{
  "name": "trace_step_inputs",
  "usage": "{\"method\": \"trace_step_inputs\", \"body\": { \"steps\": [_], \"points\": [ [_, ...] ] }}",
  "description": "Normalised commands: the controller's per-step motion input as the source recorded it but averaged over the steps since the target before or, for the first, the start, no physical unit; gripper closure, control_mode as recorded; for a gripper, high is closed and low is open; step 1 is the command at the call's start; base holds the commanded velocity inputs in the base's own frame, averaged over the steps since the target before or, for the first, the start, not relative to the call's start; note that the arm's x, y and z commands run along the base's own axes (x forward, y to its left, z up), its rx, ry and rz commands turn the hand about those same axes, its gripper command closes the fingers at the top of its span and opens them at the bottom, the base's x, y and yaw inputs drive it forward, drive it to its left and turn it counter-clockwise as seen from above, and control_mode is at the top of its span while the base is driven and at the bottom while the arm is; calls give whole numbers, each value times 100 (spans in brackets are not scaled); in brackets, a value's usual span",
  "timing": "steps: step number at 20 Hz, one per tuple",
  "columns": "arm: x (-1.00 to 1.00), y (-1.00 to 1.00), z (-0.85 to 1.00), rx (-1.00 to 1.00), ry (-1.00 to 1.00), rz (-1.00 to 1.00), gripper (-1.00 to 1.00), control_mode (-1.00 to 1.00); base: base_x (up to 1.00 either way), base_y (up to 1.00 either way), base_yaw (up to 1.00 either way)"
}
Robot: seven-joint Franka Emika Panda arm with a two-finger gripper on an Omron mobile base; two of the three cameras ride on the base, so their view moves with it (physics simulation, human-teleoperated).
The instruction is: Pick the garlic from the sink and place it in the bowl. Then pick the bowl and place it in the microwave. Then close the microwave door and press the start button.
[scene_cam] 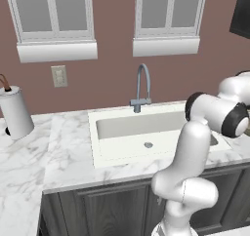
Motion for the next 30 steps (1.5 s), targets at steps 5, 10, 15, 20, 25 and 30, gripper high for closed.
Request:
{"method": "trace_step_inputs", "body": {
  "steps": [5,10,15,20,25,30],
  "points": [
    [-12,57,-12,-24,2,0,-100,-100,0,0,0],
    [0,5,-34,-10,5,0,-100,-100,0,0,0],
    [9,-6,-15,-1,8,-1,-100,-100,0,0,0],
    [19,-24,-16,0,6,0,-100,-100,0,0,0],
    [30,-43,-28,0,6,0,-100,-100,0,0,0],
    [29,-51,-21,0,3,0,-100,-100,0,0,0]
  ]
}}
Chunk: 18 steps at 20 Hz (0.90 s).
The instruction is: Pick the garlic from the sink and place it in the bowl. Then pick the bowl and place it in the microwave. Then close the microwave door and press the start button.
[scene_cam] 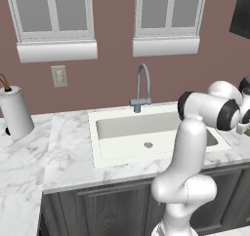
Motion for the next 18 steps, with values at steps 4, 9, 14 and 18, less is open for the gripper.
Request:
{"method": "trace_step_inputs", "body": {
  "steps": [4,9,14,18],
  "points": [
    [23,-37,-32,0,6,0,-100,-100,0,0,0],
    [0,-28,-25,0,1,0,-100,-100,0,0,0],
    [0,-15,-21,0,2,0,100,-100,0,0,0],
    [0,0,-6,0,3,0,100,-100,0,0,0]
  ]
}}
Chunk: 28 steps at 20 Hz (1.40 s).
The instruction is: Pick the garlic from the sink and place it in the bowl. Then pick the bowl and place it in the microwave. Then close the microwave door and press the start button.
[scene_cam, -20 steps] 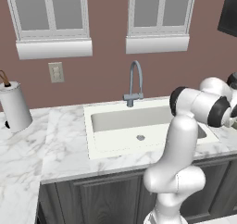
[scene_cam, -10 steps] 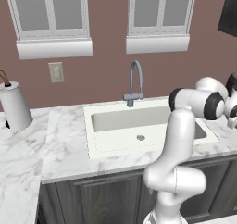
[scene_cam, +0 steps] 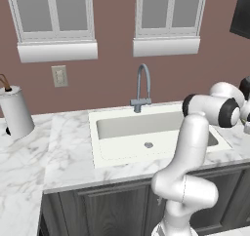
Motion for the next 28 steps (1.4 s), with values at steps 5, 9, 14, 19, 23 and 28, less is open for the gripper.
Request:
{"method": "trace_step_inputs", "body": {
  "steps": [5,9,14,19,23,28],
  "points": [
    [-13,0,1,0,-1,1,100,-100,0,0,0],
    [-45,17,71,0,-4,9,100,-100,0,0,0],
    [-59,51,100,0,0,12,100,-100,0,0,0],
    [-54,76,100,0,0,14,100,-100,0,0,0],
    [-48,90,100,0,4,18,100,-100,0,0,0],
    [-21,100,100,-1,13,20,100,-100,0,0,0]
  ]
}}
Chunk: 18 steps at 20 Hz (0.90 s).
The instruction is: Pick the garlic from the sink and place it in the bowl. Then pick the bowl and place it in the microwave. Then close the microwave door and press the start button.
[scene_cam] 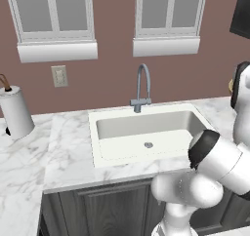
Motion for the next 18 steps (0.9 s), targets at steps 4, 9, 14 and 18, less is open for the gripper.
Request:
{"method": "trace_step_inputs", "body": {
  "steps": [4,9,14,18],
  "points": [
    [-13,100,95,-8,12,19,100,-100,0,0,0],
    [-22,100,72,-9,7,14,100,-100,0,0,0],
    [-4,96,9,4,19,12,100,-100,0,0,0],
    [-2,63,3,8,15,9,100,-100,0,0,0]
  ]
}}
